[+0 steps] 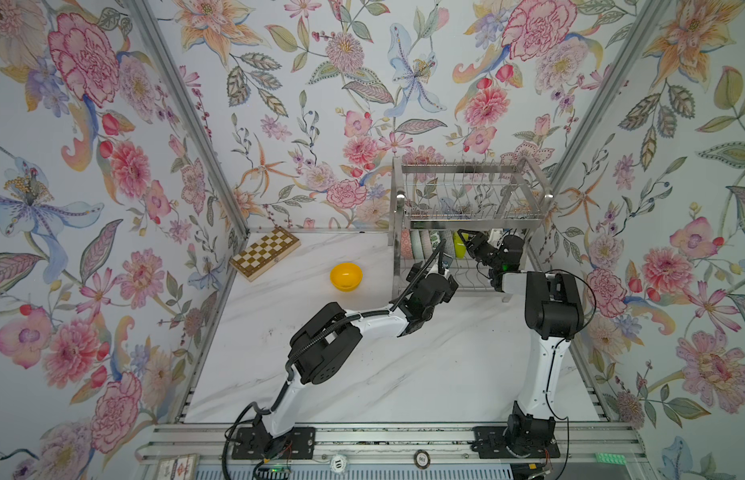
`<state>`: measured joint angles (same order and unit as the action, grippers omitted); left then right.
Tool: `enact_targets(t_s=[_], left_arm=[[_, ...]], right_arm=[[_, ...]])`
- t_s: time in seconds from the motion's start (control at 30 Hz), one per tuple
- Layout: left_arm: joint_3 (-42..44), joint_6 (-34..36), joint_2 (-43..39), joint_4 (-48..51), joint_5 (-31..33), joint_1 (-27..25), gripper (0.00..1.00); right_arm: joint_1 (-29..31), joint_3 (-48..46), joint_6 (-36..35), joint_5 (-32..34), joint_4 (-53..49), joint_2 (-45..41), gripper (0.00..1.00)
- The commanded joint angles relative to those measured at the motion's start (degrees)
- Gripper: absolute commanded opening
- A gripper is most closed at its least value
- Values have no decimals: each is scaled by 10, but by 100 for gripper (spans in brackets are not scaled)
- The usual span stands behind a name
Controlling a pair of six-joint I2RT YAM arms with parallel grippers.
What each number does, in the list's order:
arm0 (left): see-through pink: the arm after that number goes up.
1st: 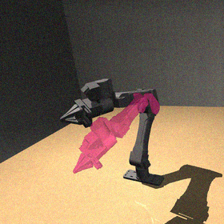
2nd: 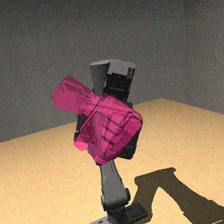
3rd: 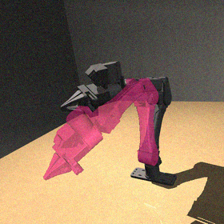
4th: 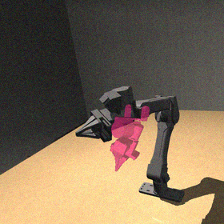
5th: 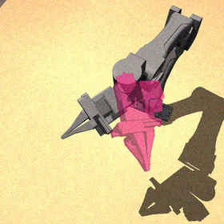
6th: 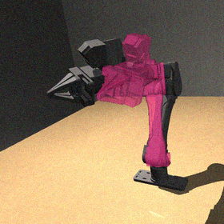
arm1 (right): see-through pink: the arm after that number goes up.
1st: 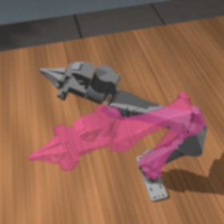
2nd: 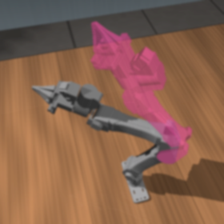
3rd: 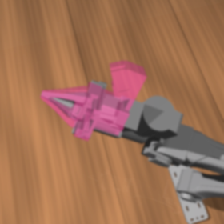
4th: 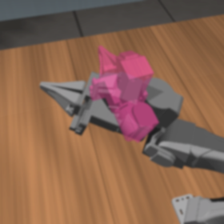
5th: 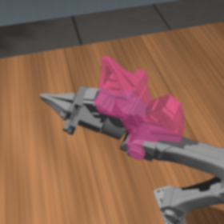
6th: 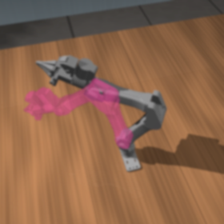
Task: Load the bowls into the dish rack
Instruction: 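Open right gripper and lift it off the lime-green bowl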
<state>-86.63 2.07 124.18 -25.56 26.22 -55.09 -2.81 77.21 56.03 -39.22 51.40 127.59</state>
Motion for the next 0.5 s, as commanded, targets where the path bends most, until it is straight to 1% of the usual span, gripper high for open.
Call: enact_targets(t_s=[0.0, 0.1, 0.23, 0.37, 0.47], left_arm=[[6, -5, -21, -4, 14, -3, 99], [5, -5, -21, -4, 14, -3, 99], [6, -10, -21, -4, 12, -3, 99], [11, -14, -25, -4, 11, -3, 99], [16, -16, -30, -5, 11, -3, 99]], right_arm=[[4, 17, -29, 5, -22, -31, 56], [5, 9, -43, 15, -35, -45, 59], [7, -7, -65, 39, -67, -73, 61], [11, -26, -90, 62, -94, -99, 69], [14, -40, -101, 77, -103, -112, 73]])
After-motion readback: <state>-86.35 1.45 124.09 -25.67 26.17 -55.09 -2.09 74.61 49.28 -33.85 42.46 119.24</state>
